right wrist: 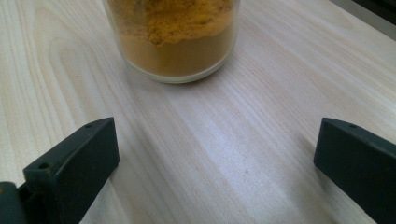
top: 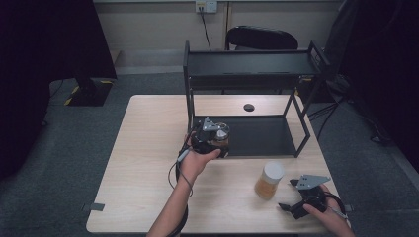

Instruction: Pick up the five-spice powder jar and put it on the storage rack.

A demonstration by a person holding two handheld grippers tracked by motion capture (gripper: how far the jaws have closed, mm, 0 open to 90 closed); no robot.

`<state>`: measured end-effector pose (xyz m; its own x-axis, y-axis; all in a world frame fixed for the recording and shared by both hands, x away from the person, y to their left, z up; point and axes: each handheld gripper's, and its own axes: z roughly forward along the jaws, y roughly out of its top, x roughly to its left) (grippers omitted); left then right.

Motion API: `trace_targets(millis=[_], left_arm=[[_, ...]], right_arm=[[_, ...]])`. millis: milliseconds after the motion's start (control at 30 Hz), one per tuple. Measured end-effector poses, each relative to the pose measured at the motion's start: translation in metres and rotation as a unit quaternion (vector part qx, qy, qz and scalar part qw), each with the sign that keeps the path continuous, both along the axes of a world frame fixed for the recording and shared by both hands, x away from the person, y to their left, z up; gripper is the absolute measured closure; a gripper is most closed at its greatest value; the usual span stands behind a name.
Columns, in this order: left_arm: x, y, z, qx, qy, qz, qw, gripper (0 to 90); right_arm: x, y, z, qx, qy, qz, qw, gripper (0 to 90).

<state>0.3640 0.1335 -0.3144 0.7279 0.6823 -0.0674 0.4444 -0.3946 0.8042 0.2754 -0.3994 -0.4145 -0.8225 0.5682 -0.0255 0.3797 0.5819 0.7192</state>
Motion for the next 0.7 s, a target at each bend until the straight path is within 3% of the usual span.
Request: trace_targets(millis=[700], left_arm=[[0.015, -0.008, 0.036, 0.003, 0.003, -0.001, 1.0, 30.9]], right_arm=[[0.0, 0.0, 0.0, 0.0, 0.0, 0.0, 1.0, 0.0]])
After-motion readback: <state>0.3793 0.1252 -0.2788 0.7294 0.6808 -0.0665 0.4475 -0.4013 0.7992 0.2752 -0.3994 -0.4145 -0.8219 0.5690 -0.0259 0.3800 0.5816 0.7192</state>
